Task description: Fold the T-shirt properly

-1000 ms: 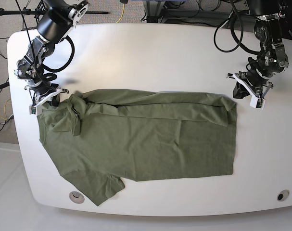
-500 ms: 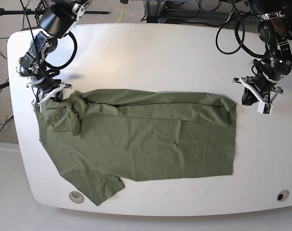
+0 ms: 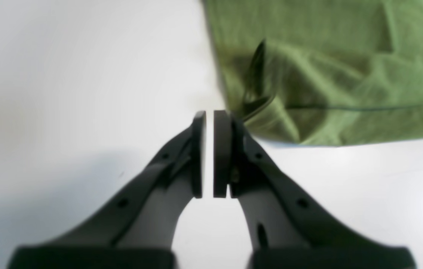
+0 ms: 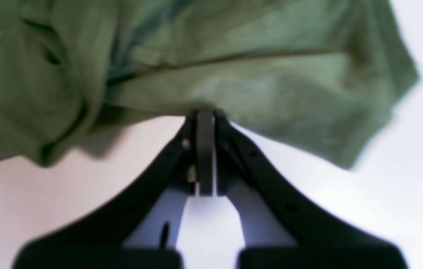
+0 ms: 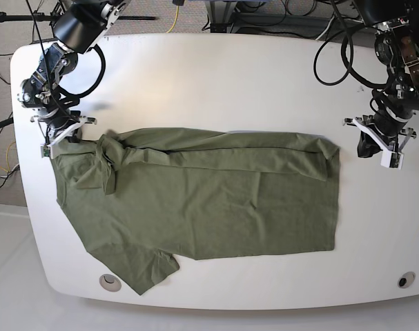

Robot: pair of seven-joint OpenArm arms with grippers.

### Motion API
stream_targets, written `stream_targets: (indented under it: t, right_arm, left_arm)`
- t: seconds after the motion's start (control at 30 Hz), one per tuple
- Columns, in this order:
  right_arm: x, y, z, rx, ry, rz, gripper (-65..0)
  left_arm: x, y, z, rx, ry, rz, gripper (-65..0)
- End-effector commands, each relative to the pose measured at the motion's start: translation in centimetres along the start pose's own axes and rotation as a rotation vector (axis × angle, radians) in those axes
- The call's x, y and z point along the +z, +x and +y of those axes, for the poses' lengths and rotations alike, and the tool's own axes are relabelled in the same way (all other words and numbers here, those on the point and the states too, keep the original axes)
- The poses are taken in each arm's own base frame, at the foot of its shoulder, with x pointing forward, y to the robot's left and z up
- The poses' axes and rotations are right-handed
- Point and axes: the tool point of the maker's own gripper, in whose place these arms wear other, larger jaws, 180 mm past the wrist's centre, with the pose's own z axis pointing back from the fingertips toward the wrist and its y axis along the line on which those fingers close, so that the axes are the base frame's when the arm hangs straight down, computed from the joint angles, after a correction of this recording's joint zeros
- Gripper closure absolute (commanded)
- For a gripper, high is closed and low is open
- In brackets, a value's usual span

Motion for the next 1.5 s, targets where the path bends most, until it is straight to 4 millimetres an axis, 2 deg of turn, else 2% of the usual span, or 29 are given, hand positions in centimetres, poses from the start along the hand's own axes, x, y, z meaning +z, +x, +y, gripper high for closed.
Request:
stream_targets:
  t: [0.0, 0.1, 0.23, 0.33, 0.4, 0.5, 0.67, 0.77, 0.9, 1.07, 1.27, 1.33, 1.37, 1.43, 1.47]
  right_arm:
    - [1.0, 2.5, -1.2, 0.032, -0.035, -0.056, -2.3]
    - [1.6, 2.7, -2.3, 0.038, -0.062, -0.042, -11.5]
    - [2.6, 3.3, -3.3, 0.045, -0.094, -0.052, -30.1]
    - [2.9, 3.6, -3.6, 0.045, -0.105, -0.061, -40.4]
    - [2.9, 3.6, -3.7, 0.044, -0.107, -0.063, -46.1]
    - [3.1, 3.9, -4.1, 0.054, -0.116, -0.065, -49.3]
    - [3.0, 4.1, -4.3, 0.056, -0.114, -0.066, -49.4]
    - [2.4, 3.8, -4.2, 0.038, -0.098, -0.075, -49.5]
    - [1.1, 4.2, -3.8, -0.002, -0.066, -0.119, -49.5]
    - [-0.4, 3.5, -4.5, -0.055, -0.040, -0.127, -49.5]
    - [-2.0, 2.7, -4.1, -0.120, -0.003, -0.129, -48.1]
    - [-2.0, 3.0, -4.2, -0.120, -0.004, -0.150, -43.1]
    - [-1.9, 3.1, -4.5, -0.117, -0.008, -0.158, -37.8]
    - [-1.8, 3.2, -4.6, -0.116, -0.010, -0.166, -25.9]
    - [-1.8, 3.2, -4.6, -0.116, -0.010, -0.166, -14.5]
  left_arm:
    - [0.5, 1.5, 0.7, -0.010, 0.016, -0.050, -1.7]
    - [0.5, 1.5, 0.8, -0.013, 0.018, -0.048, -1.8]
    - [0.5, 1.5, 0.8, -0.016, 0.019, -0.047, -1.9]
    - [0.5, 1.5, 0.8, -0.016, 0.019, -0.047, -2.1]
    - [0.5, 1.4, 0.8, -0.015, 0.019, -0.045, -3.2]
    - [0.5, 1.4, 0.9, -0.014, 0.020, -0.043, -9.0]
    - [0.5, 1.3, 0.9, -0.014, 0.020, -0.041, -23.9]
    - [0.5, 1.2, 0.9, -0.014, 0.020, -0.040, -28.7]
    - [0.5, 1.3, 0.9, -0.014, 0.020, -0.041, -28.9]
    - [0.5, 1.2, 0.8, -0.013, 0.019, -0.042, -28.9]
    - [0.6, 1.2, 0.9, -0.011, 0.021, -0.042, -28.9]
    - [0.6, 1.2, 0.9, -0.012, 0.022, -0.041, -28.9]
    - [0.6, 1.2, 0.9, -0.012, 0.022, -0.041, -28.9]
    - [0.6, 1.2, 0.9, -0.012, 0.022, -0.040, -28.9]
    - [0.6, 1.2, 0.9, -0.012, 0.022, -0.040, -28.9]
